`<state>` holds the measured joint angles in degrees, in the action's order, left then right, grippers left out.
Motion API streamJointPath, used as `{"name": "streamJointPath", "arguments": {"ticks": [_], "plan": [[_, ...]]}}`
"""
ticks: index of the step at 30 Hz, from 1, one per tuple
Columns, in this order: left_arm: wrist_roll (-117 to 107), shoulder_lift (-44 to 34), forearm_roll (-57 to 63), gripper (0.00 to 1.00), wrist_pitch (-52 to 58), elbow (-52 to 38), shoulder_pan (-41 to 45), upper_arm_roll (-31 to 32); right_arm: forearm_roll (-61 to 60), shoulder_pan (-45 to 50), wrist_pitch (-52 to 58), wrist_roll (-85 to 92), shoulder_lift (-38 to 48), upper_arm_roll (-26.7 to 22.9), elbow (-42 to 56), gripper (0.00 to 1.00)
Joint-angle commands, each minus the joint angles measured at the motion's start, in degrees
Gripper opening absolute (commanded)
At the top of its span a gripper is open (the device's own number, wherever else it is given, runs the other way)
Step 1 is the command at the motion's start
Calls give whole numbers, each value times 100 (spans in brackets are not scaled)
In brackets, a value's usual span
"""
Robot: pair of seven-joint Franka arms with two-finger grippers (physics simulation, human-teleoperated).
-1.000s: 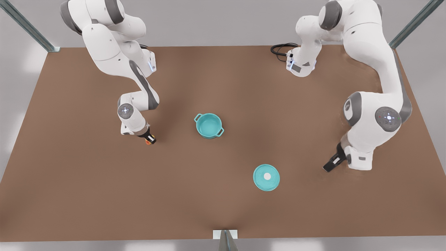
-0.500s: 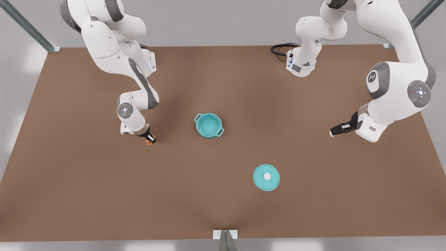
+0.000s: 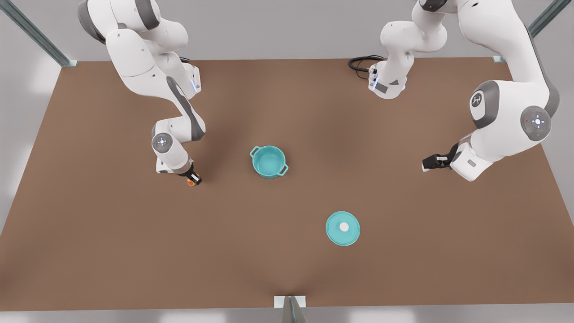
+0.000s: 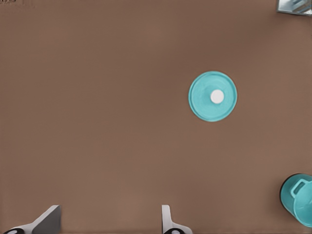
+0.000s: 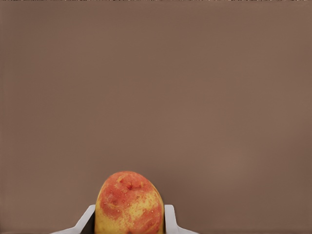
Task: Open the pot lid and put the potato into the pot
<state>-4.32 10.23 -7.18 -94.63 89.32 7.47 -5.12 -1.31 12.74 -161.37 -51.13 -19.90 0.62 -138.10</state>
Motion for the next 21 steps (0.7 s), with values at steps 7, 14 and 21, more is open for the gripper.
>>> {"name": "streamJointPath", "arguments": {"ticks": [7,14,21], "plan": [[819,-3,15,100,15,-3,0,3,-1,18,325,-46,540,148,11,52],[819,-3,15,100,23,6,0,3,-54,18,1345,-204,1129,465,240,52],[757,23,164,100,-38,-29,9,11,-54,18,2180,-1232,1226,1115,776,52]]}}
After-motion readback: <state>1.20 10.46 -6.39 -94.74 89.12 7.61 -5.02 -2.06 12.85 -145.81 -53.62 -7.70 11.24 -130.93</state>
